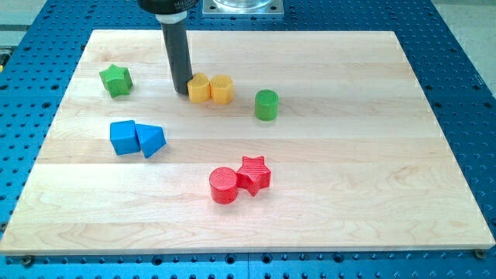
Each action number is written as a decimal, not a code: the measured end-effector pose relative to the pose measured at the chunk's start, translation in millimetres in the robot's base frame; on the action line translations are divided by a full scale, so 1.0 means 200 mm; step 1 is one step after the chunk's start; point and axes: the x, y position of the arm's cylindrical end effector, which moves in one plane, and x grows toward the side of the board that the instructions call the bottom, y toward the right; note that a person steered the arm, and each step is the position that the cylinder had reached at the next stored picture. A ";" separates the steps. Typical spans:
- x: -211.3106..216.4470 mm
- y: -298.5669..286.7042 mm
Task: Slide the green circle to the top of the yellow heart
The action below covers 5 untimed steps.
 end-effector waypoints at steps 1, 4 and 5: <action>0.07 -0.09; 0.35 0.74; 0.04 0.69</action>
